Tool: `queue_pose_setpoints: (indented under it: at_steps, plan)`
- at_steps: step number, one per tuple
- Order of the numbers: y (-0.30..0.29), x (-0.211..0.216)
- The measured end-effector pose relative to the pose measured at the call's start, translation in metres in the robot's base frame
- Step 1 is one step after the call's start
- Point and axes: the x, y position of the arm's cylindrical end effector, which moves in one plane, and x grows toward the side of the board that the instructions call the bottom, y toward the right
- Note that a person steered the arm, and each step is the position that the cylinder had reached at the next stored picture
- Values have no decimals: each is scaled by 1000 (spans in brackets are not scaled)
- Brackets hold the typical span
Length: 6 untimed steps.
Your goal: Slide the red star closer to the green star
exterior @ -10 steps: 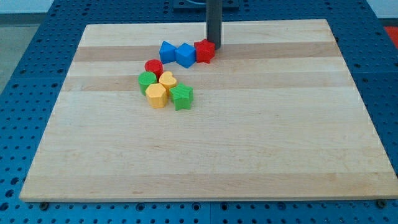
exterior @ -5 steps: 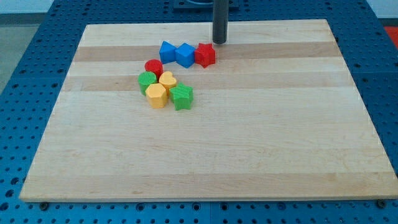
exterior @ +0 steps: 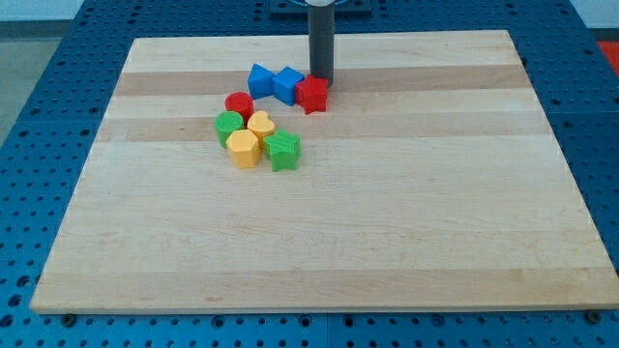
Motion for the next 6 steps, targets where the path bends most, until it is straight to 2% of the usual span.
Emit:
queue_pose_setpoints:
  at_steps: [3, 6]
  plan:
    - [0, 45]
    - [0, 72]
